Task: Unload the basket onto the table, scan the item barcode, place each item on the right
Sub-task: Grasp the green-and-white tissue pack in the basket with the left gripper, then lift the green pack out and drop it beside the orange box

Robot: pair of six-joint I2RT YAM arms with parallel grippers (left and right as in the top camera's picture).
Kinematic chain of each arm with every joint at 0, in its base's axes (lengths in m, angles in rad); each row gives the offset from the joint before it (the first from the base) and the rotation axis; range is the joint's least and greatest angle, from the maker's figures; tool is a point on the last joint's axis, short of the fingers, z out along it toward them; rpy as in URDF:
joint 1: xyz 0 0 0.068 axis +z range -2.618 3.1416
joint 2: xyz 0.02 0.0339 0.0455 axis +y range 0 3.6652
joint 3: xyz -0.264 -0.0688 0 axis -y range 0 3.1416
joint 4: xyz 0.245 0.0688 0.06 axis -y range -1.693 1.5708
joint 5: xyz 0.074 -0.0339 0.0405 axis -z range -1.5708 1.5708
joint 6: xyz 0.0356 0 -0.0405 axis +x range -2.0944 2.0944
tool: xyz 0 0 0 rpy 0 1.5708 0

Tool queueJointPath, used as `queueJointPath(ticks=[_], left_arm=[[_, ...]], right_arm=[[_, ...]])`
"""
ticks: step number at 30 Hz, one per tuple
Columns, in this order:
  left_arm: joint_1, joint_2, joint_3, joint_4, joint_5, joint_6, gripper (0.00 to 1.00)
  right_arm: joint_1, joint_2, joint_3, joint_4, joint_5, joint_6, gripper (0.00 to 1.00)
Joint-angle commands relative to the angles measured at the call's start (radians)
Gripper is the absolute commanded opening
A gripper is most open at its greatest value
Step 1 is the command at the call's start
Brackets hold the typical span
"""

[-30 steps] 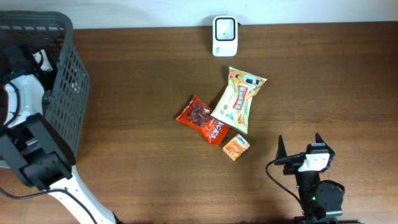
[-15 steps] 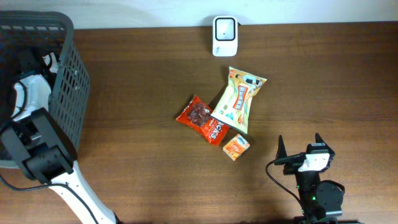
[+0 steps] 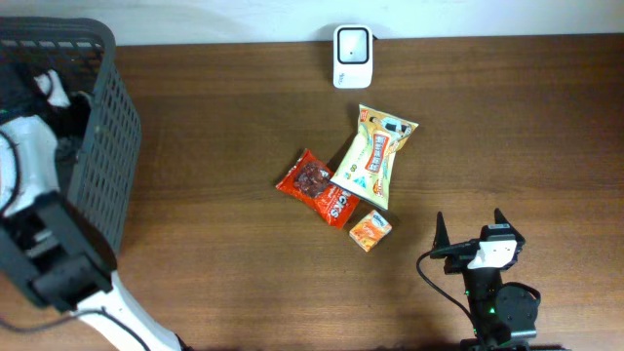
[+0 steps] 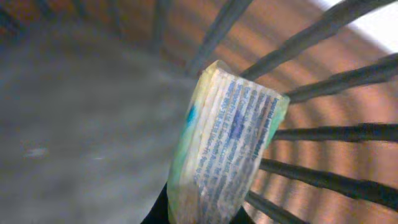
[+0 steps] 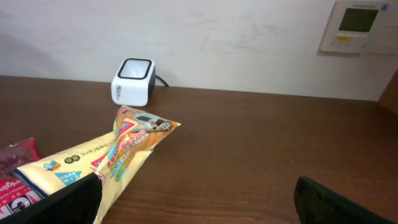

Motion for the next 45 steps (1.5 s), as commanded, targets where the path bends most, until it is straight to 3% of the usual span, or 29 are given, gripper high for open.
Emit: queueJointPath(ticks=[1, 6, 9, 15, 19, 25, 31, 39, 41, 44, 45], left_arm=[[0.007, -0.195, 0.026, -0.045, 0.009, 0.001, 0.00], [0.007, -0.372, 0.026, -0.118, 0.010, 0.000, 0.00], [0.006, -0.486, 0.026, -0.152, 0.025, -0.069, 0.00], [-0.039, -0.592, 0.026, -0.208, 0.364, -0.093, 0.00], [-0.179, -0.584, 0.020, -0.254, 0.429, -0.092, 0.00], [-0.499, -0.514, 0.020, -0.268, 0.394, -0.091, 0.00], [-0.821, -0.357, 0.020, -0.310, 0.183, -0.089, 0.00], [-1.030, -0.118, 0.020, -0.293, 0.080, -0.089, 0.00], [-1.059, -0.064, 0.020, -0.288, 0.080, -0.089, 0.03], [-1.090, -0.002, 0.020, -0.289, 0.080, -0.089, 0.23], [-1.098, 0.015, 0.020, -0.290, 0.080, -0.089, 0.23]], right_arm=[[-0.005, -0.006, -0.008, -0.004, 0.005, 0.007, 0.98], [-0.005, -0.006, -0.008, -0.004, 0.005, 0.007, 0.98], [-0.005, -0.006, -0.008, -0.004, 0.005, 0.007, 0.98], [-0.005, -0.006, -0.008, -0.004, 0.005, 0.007, 0.98], [-0.005, -0.006, -0.008, -0.004, 0.005, 0.007, 0.98], [-0.005, -0.006, -0.008, -0.004, 0.005, 0.007, 0.98], [-0.005, -0.006, -0.008, -0.004, 0.005, 0.007, 0.98], [-0.005, -0.006, -0.008, -0.004, 0.005, 0.007, 0.98], [-0.005, -0.006, -0.008, -0.004, 0.005, 0.007, 0.98], [-0.005, -0.006, -0.008, -0.004, 0.005, 0.007, 0.98], [-0.005, -0.006, -0.008, -0.004, 0.005, 0.007, 0.98]])
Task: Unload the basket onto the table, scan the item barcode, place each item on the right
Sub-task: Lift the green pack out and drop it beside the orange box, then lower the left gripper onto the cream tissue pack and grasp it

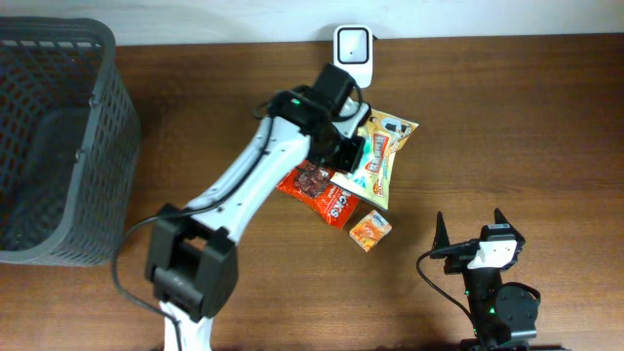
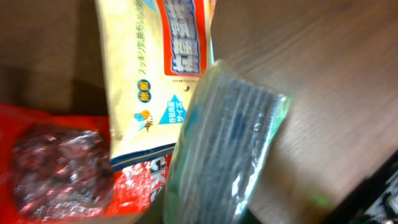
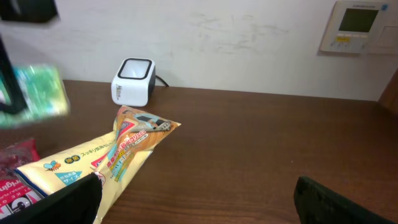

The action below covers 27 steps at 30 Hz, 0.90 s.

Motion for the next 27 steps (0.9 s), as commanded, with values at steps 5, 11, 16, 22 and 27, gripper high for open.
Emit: queueJointPath(ticks=[5, 11, 16, 22, 27], left_arm=[[-0.031, 0.062, 0.007, -0.001, -0.016, -0.005, 0.74], [-0.021, 0.061, 0.029, -0.030, -0.016, -0.005, 0.99], [0.049, 0.059, 0.217, -0.232, -0.016, 0.035, 0.99], [0.147, 0.058, 0.501, -0.478, -0.017, 0.071, 0.99], [0.228, 0.058, 0.686, -0.682, -0.025, 0.072, 0.99]], right_arm=[[-0.005, -0.006, -0.008, -0.004, 0.005, 0.008, 0.98], [-0.005, -0.006, -0.008, -0.004, 0.005, 0.008, 0.98], [-0.005, -0.006, -0.008, -0.004, 0.005, 0.008, 0.98], [-0.005, -0.006, -0.008, -0.004, 0.005, 0.008, 0.98], [-0.005, -0.006, -0.008, -0.004, 0.005, 0.008, 0.98]])
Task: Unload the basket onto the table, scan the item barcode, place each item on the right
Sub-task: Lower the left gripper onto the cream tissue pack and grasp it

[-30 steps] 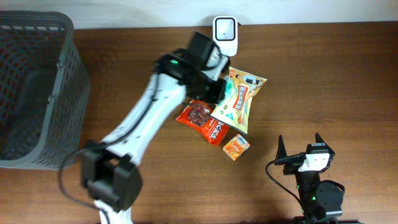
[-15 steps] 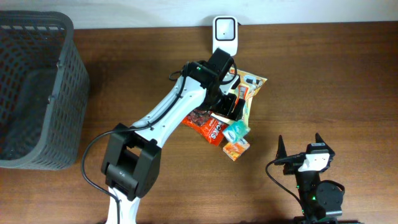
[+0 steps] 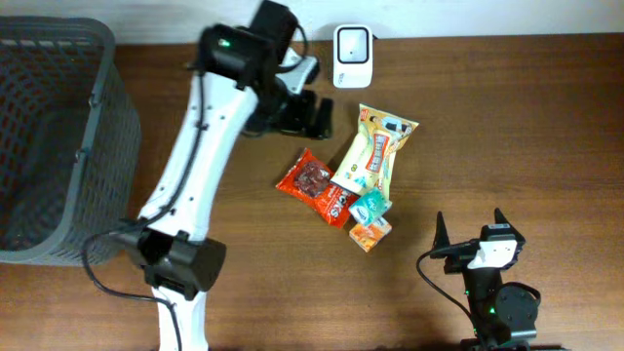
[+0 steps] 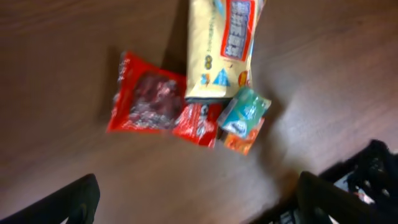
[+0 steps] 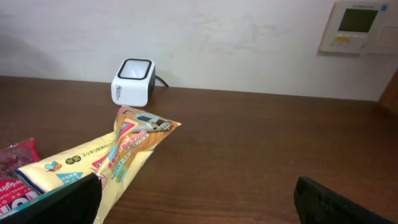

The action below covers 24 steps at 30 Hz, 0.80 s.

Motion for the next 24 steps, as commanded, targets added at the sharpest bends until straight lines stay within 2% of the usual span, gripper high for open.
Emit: queueJointPath(ticks=[1, 10, 13, 18, 24], left_arm=[[0.046, -0.015, 0.093, -0.063, -0.007, 0.036, 0.99], [0.048, -0.168, 0.069, -0.063, -0.029, 0.077, 0.99], [0.048, -0.269, -0.026, -0.063, -0.039, 0.077, 0.99], [0.048, -0.393, -0.276, -0.042, -0.169, 0.065, 0.99], [0.047, -0.392, -0.456, 0.164, -0.179, -0.008, 0.99]], right_arm=[[-0.005, -0.006, -0.008, -0.004, 0.005, 0.007, 0.98], [-0.005, -0.006, -0.008, -0.004, 0.005, 0.007, 0.98], [-0.005, -0.006, -0.008, -0.004, 0.005, 0.007, 0.98], [-0.005, -0.006, -0.008, -0.004, 0.005, 0.007, 0.98], [-0.005, -0.006, -0.008, -0.004, 0.005, 0.007, 0.98]])
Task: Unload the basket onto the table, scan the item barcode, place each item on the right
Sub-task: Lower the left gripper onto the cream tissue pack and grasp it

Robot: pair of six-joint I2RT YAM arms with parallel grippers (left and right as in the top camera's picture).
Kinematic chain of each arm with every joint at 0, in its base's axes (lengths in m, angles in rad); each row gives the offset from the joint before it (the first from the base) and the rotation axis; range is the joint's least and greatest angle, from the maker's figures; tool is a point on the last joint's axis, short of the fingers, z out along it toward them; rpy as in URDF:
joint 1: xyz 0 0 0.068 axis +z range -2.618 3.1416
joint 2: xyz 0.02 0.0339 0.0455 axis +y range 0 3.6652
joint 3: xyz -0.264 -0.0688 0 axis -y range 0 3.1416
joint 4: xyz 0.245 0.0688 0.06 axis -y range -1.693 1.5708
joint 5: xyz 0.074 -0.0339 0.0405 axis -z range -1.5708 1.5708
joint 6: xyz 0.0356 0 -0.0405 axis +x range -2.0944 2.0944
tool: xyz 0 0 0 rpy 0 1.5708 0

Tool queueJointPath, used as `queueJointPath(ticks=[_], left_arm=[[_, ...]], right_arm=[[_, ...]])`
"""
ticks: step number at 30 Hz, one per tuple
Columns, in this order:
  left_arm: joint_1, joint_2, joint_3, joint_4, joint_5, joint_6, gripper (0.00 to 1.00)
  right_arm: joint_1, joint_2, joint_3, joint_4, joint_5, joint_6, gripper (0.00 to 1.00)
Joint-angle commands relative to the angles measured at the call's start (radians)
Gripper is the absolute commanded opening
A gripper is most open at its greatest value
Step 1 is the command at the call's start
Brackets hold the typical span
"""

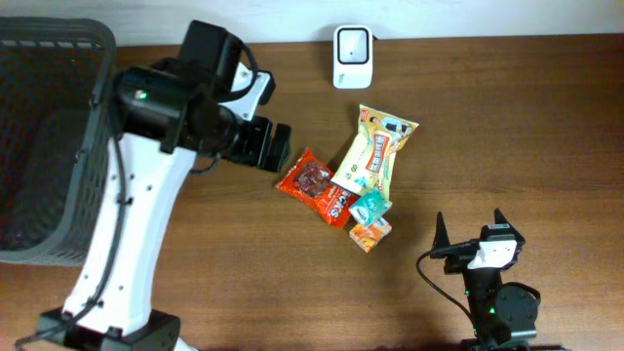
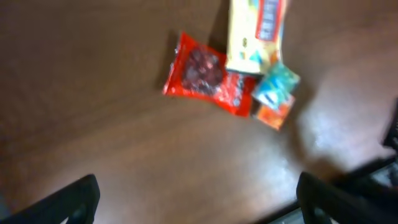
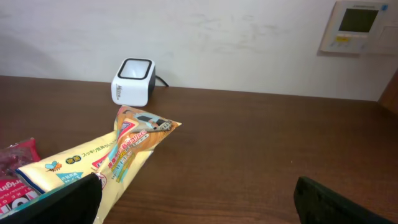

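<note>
A small teal packet [image 1: 370,207] lies on the table, against the lower end of a yellow snack bag [image 1: 375,154] and on an orange packet [image 1: 369,232]. The white scanner [image 1: 352,44] stands at the table's far edge. My left gripper [image 1: 263,146] hovers open and empty left of the pile; its wrist view looks down on the teal packet [image 2: 277,83] from high up, with the fingers [image 2: 69,200] wide apart. My right gripper [image 1: 472,234] rests open near the front edge, with the scanner [image 3: 132,81] and yellow bag [image 3: 106,155] in front of it.
A red snack packet [image 1: 316,185] lies beside the yellow bag and shows as the red packet [image 2: 208,74] in the left wrist view. A dark mesh basket [image 1: 93,146] fills the table's left end. A wall panel [image 3: 359,25] hangs behind the table.
My left gripper has moved from beside the scanner to the left and toward the front, and its camera now sees the pile from farther off. The packets and the right arm have not moved.
My left gripper was inside the basket, shut on the teal packet. Then it held that packet over the pile of snacks. Then the packet lay on the table by the orange packet and the gripper was open near the scanner. Now the open gripper hovers left of the pile.
</note>
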Motion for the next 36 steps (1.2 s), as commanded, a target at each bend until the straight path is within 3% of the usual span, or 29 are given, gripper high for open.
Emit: queueJointPath(ticks=[1, 9, 20, 26, 36], left_arm=[[-0.004, 0.008, -0.142, 0.134, -0.029, -0.065, 0.99], [-0.006, 0.014, -0.324, 0.256, -0.027, -0.065, 0.99], [-0.006, 0.014, -0.328, 0.279, -0.020, -0.065, 0.99], [-0.006, 0.014, -0.328, 0.323, 0.133, -0.064, 1.00], [-0.021, 0.014, -0.342, 0.426, 0.131, -0.064, 0.99]], right_arm=[[-0.005, -0.006, -0.008, -0.004, 0.005, 0.008, 0.98], [-0.005, -0.006, -0.008, -0.004, 0.005, 0.008, 0.98], [-0.005, -0.006, -0.008, -0.004, 0.005, 0.008, 0.98], [-0.005, -0.006, -0.008, -0.004, 0.005, 0.008, 0.98], [-0.005, -0.006, -0.008, -0.004, 0.005, 0.008, 0.98]])
